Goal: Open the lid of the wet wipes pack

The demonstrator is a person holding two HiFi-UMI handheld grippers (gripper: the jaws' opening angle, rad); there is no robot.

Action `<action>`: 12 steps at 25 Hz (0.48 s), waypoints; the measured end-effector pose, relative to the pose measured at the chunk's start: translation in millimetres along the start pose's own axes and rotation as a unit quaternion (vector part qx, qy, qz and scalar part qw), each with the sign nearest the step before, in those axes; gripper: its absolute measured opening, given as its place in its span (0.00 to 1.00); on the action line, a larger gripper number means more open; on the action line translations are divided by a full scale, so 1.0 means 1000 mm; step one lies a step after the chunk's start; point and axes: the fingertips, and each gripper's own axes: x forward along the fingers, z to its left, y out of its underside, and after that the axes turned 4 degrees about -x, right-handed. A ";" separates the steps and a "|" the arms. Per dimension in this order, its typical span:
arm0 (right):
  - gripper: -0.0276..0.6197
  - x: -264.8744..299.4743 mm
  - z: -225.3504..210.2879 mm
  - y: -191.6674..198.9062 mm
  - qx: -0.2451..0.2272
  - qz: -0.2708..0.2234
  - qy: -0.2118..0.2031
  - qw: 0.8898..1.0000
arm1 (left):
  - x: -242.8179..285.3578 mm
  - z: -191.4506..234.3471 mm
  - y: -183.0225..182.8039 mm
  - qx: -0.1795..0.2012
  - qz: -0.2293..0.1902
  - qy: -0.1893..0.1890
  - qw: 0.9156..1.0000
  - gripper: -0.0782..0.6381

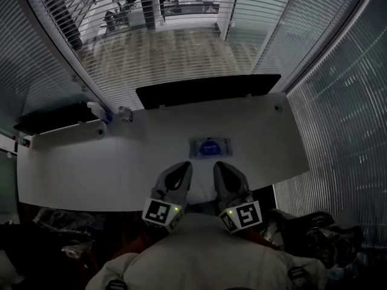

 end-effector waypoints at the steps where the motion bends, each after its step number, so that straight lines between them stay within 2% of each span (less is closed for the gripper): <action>1: 0.04 0.000 -0.002 -0.002 -0.003 -0.002 -0.005 1.000 | 0.002 -0.002 -0.001 0.000 0.000 -0.003 1.000 0.11; 6: 0.05 -0.002 -0.018 -0.008 -0.008 -0.007 -0.017 1.000 | 0.020 -0.015 0.004 0.004 0.007 -0.006 1.000 0.11; 12: 0.05 -0.002 -0.040 -0.013 -0.013 -0.011 -0.021 1.000 | 0.040 -0.028 -0.002 0.014 -0.006 -0.002 1.000 0.11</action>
